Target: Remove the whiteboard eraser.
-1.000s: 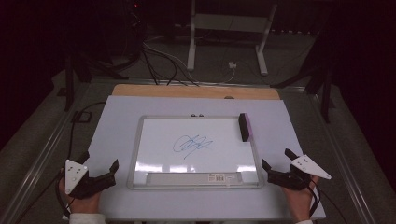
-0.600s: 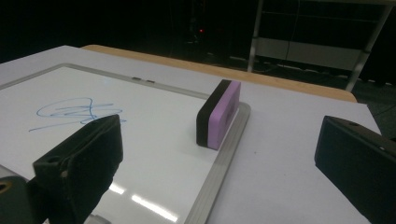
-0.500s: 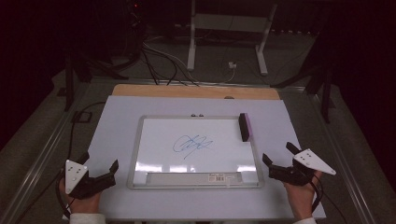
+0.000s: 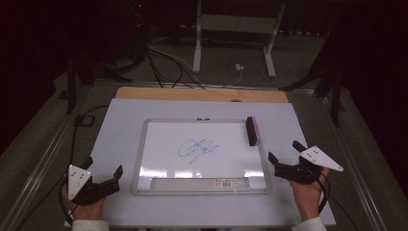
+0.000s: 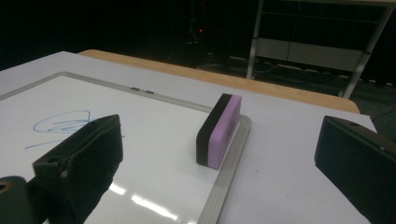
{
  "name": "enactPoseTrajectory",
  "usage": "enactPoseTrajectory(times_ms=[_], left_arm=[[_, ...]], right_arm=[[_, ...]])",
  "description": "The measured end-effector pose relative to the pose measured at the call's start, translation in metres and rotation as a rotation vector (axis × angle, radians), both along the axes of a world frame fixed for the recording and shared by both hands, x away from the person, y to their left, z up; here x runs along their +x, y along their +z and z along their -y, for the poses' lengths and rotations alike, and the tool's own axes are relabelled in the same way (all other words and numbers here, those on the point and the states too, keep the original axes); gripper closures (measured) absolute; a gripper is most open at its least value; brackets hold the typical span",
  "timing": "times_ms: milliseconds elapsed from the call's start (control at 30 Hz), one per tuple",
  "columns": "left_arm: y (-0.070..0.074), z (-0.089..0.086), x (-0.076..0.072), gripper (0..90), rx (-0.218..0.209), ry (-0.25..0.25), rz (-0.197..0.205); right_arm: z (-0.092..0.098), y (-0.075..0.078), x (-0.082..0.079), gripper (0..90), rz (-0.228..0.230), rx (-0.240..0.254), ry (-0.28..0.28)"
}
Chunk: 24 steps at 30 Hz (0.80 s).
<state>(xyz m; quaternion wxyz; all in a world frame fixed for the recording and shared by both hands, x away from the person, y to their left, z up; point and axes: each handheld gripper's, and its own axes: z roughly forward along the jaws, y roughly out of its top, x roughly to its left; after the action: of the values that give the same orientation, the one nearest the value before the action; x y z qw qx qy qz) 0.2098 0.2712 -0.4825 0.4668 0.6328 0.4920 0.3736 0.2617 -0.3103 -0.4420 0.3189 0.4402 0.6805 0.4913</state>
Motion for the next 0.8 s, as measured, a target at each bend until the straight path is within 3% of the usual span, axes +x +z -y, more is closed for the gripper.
enactPoseTrajectory(times_ms=[233,800], left_arm=[[0.0,0.0,0.0,0.5,0.0,-0.001,-0.003],[-0.001,0.0,0.001,0.5,0.007,-0.004,-0.011]], right_arm=[[-0.004,0.005,0.012,1.0,-0.001,-0.01,-0.002],[-0.016,0.01,0.046,1.0,-0.059,-0.037,-0.013]])
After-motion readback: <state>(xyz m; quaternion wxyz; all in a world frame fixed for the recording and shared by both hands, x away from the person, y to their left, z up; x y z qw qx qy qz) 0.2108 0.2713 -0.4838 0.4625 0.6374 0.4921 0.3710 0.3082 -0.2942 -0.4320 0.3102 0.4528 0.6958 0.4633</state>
